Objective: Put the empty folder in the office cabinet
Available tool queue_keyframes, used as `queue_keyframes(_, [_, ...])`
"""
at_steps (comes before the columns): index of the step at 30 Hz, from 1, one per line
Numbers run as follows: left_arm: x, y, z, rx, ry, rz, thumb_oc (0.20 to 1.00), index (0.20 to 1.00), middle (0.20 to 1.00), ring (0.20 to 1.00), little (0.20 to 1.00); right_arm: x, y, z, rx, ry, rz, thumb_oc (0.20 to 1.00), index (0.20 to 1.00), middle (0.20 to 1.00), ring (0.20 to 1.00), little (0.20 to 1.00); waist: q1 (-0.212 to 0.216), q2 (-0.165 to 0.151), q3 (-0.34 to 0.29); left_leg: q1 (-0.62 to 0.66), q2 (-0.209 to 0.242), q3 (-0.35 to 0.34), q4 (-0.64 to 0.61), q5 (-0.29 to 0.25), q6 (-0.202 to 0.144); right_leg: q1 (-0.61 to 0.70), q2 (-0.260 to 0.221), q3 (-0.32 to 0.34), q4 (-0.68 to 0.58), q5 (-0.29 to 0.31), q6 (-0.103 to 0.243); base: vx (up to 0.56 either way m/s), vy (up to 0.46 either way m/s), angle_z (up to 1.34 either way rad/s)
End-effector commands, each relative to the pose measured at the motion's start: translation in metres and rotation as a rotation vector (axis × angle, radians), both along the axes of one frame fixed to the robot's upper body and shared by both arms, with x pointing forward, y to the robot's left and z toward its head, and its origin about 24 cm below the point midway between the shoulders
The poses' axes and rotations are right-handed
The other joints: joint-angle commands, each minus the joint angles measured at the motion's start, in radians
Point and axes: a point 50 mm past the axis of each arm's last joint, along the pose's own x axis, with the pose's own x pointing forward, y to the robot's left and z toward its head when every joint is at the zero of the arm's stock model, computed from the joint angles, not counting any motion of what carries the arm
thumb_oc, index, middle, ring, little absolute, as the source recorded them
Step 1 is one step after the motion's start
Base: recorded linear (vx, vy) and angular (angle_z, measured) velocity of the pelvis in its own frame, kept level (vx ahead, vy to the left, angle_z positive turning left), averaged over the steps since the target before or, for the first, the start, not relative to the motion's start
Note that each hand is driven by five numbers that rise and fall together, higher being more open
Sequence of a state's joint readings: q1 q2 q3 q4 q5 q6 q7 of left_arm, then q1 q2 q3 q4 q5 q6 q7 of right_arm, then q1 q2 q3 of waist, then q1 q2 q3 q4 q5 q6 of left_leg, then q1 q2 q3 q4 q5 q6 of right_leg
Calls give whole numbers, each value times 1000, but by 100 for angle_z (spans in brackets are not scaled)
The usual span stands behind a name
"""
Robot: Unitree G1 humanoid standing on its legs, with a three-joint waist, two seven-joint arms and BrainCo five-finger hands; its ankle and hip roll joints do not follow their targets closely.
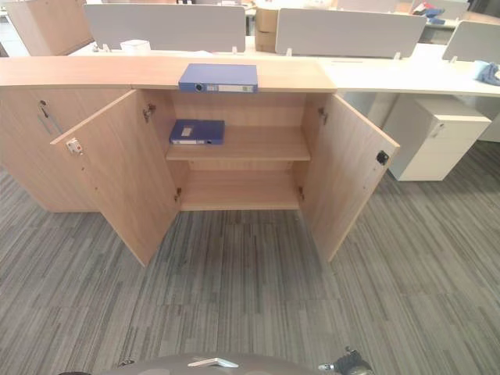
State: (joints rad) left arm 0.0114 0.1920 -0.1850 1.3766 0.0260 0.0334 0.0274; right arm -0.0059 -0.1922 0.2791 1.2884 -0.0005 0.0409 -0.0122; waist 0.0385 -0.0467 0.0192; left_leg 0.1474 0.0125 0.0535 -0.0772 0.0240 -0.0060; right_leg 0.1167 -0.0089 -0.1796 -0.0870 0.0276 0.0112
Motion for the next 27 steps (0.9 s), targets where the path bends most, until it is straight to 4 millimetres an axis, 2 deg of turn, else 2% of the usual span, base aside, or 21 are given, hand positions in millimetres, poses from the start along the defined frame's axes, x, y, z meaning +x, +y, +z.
queue_keyframes(1, [-2,23,5,85,29,22,1000,1000,1000,1000,1000,26,9,4,-8,-72,64,1000,1000,1000,1000,1000,-9,-23,15,-18,-8,-18,-10,-91,-35,13,-55,-8,0,-70,99,0,0,0])
queue_keyframes(3, [3,25,6,89,11,15,1000,1000,1000,1000,1000,29,10,5,-6,-84,76,1000,1000,1000,1000,1000,-12,-22,16,-18,-8,-16,-10,-90,-35,12,-54,-7,0,-69,99,0,0,0])
queue_keyframes(4, [14,24,7,80,-17,4,1000,1000,1000,1000,1000,31,10,5,-4,-84,93,1000,1000,1000,1000,1000,-15,-20,17,-18,-7,-14,-10,-91,-34,10,-55,-6,0,-68,99,0,0,0])
queue_keyframes(5, [25,21,8,74,-46,-2,1000,1000,1000,1000,1000,33,12,6,-1,-88,100,1000,1000,1000,1000,1000,-18,-19,18,-18,-8,-13,-10,-91,-34,9,-55,-5,0,-67,99,0,0,0])
queue_keyframes(7, [30,13,7,43,-59,-14,1000,1000,1000,1000,1000,33,11,6,0,-81,117,1000,1000,1000,1000,1000,-22,-17,22,-19,-8,-10,-10,-91,-34,7,-55,-2,0,-65,99,-5,4,-3])
queue_keyframes(14, [26,-3,3,-5,-45,-40,1000,1000,1000,1000,1000,26,10,4,-9,-49,135,1000,1000,1000,1000,1000,-28,-14,26,-21,-7,-6,-10,-90,-35,5,-55,2,0,-64,98,-2,1,-4])
queue_keyframes(27, [18,-3,2,-14,-25,-35,1000,1000,1000,1000,1000,23,12,3,2,-38,120,1000,1000,1000,1000,1000,-31,-12,35,-19,-4,0,-10,-89,-39,8,-57,0,0,-63,96,0,0,0])
